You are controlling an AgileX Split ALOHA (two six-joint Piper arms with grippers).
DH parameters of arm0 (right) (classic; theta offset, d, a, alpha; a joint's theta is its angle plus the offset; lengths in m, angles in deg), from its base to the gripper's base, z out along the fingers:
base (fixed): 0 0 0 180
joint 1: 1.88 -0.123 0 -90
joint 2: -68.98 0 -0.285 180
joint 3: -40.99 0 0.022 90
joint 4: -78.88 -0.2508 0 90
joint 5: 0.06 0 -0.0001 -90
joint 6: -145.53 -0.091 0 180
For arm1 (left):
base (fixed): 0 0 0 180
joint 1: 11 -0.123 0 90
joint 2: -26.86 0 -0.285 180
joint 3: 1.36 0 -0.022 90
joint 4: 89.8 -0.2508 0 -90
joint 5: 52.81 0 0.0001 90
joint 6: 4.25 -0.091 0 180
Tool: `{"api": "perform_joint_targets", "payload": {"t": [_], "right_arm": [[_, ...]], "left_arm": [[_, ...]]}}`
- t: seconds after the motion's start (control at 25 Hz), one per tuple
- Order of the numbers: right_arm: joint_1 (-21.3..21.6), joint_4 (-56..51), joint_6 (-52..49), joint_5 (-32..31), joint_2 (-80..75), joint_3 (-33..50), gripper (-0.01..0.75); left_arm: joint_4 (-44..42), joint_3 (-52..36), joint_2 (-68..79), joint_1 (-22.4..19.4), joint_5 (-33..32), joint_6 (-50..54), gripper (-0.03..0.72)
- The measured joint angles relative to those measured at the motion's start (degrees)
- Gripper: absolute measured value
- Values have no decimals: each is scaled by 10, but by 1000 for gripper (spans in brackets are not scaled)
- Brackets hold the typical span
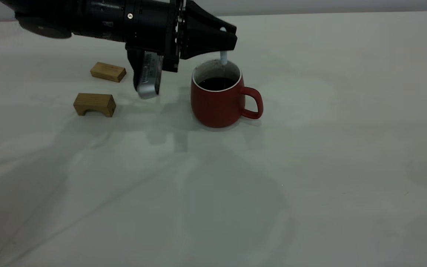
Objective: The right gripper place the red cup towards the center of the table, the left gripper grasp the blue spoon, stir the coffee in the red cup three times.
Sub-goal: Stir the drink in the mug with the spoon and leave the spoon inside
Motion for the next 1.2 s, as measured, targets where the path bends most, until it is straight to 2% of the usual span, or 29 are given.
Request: {"api": "perform_joint_targets", "payload": {"t": [0.12, 0.28, 0.4, 0.52, 0.68, 0.84, 0.96, 1.2], "right_arm": [[0, 0, 0, 0, 0, 0, 237], [0, 0, 0, 0, 0, 0, 237], [0, 0, 0, 0, 0, 0, 237], [0, 0, 0, 0, 0, 0, 237], [0, 0, 0, 0, 0, 0, 237], [0, 0, 0, 0, 0, 0, 237], [0, 0, 0, 0, 0, 0, 237], [0, 0, 0, 0, 0, 0, 237]], "left_arm": [[-49, 0, -23, 0, 50, 15, 166], [-54, 1, -42, 0, 97, -21, 166], [-21, 1, -33, 0, 92, -70, 166], [19, 1, -16, 0, 53, -88, 166], [2, 1, -6, 0, 13, -25, 166], [-82, 9, -18, 0, 34, 43, 166], [-119, 26, -29, 0, 67, 40, 166], [-84, 33, -24, 0, 74, -41, 166]]}}
